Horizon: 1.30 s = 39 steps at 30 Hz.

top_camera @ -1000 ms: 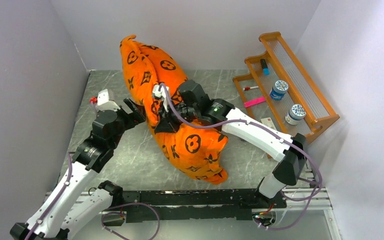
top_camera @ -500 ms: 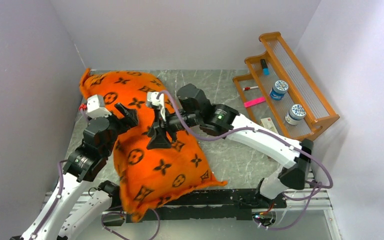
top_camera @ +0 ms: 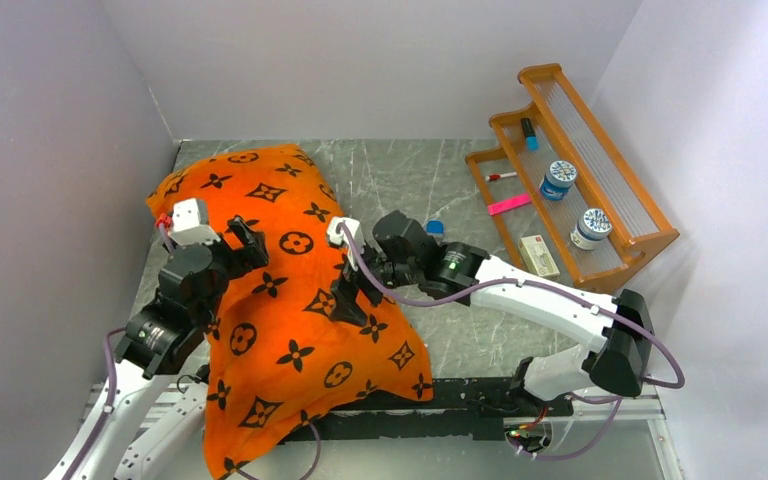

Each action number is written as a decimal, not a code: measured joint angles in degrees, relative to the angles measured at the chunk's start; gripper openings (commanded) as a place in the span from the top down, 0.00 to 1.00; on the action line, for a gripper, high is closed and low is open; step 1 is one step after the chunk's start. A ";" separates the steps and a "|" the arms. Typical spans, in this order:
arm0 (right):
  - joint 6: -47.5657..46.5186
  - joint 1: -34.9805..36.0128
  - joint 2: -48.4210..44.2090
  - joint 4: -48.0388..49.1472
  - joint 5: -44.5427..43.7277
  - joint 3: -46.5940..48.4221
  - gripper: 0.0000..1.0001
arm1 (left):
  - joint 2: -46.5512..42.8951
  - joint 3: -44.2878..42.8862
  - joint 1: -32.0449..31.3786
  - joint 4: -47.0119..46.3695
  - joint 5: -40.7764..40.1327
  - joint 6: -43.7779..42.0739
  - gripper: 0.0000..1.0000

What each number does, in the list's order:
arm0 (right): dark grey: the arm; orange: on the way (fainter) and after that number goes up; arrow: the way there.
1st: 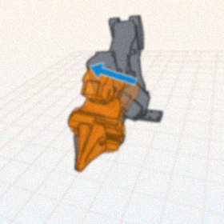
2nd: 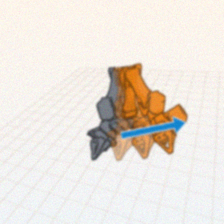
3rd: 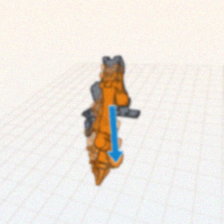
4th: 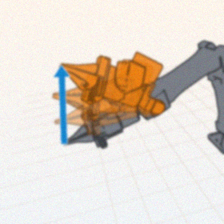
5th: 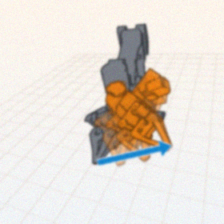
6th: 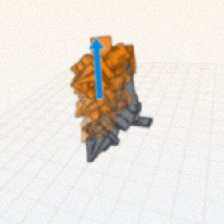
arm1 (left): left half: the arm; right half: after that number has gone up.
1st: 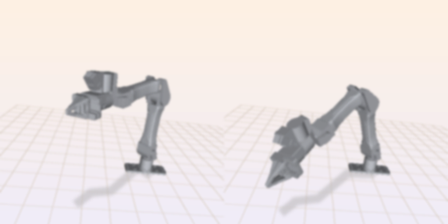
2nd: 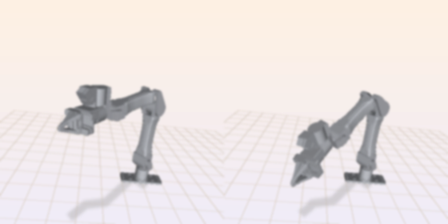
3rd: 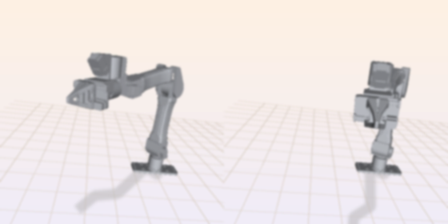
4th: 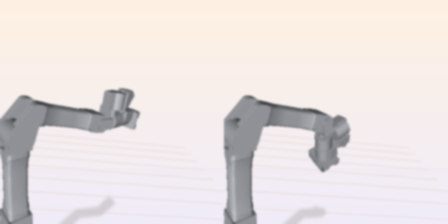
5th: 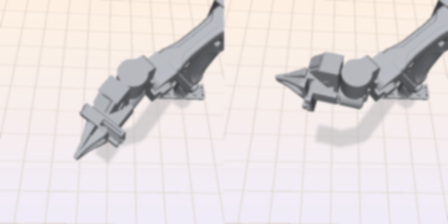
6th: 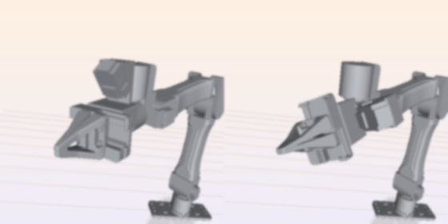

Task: Remove the pillowcase from the pillow
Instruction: Turn over the pillow at the center of the board, then adjust the pillow at the center of the board.

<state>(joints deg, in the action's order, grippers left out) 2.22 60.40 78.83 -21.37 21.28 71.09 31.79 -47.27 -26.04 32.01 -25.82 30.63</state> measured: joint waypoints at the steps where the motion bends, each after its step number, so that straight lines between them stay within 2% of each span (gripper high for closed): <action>1: 0.24 0.00 -0.09 0.04 -0.57 -1.53 0.02 | 0.35 -0.70 -0.04 0.48 -0.07 -1.05 0.03; 10: 2.27 0.00 -3.08 2.84 -3.61 -8.63 0.00 | 8.72 -15.96 -0.04 3.45 -1.18 -10.21 0.03; 15: 3.89 0.00 -3.15 5.27 -3.63 -10.88 0.01 | 13.53 -17.57 -0.04 3.19 -1.57 -13.57 0.03; 17: 4.39 0.00 -2.78 6.54 -3.37 -11.82 0.05 | 14.62 -16.74 -0.04 2.08 -1.95 -14.91 0.03; 20: 4.83 0.00 -1.51 8.39 -3.30 -12.79 0.22 | 14.86 -12.68 -0.04 -1.01 -2.40 -17.27 0.03; 22: 4.81 0.00 -0.20 9.73 -3.15 -13.14 0.42 | 14.43 -9.40 -0.04 -2.97 -2.64 -18.64 0.03; 23: 4.79 0.00 0.50 10.45 -2.93 -13.33 0.56 | 14.10 -7.89 -0.04 -4.26 -2.86 -19.19 0.03; 24: 4.72 -0.02 1.27 11.08 -2.69 -13.40 0.75 | 13.62 -5.97 -0.04 -5.81 -3.15 -19.56 0.03; 26: 4.70 -0.04 2.99 12.46 -2.49 -13.42 1.00 | 12.39 -2.82 -0.04 -7.96 -3.61 -20.17 0.03; 29: 5.75 0.07 5.55 14.14 -3.26 -13.35 1.00 | 9.94 1.40 0.02 -10.54 -3.96 -21.22 0.03; 33: 5.40 0.74 6.21 13.92 -7.13 -12.81 1.00 | 8.02 2.60 0.13 -11.93 -4.09 -22.05 0.03; 39: 2.97 2.78 5.14 11.67 -21.75 -11.56 1.00 | 4.90 2.69 0.15 -13.33 -4.09 -22.43 0.03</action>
<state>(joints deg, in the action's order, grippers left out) 5.19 63.18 83.96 -9.69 -0.47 59.53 36.69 -44.58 -25.89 18.68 -29.91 8.21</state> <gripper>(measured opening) 0.019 0.968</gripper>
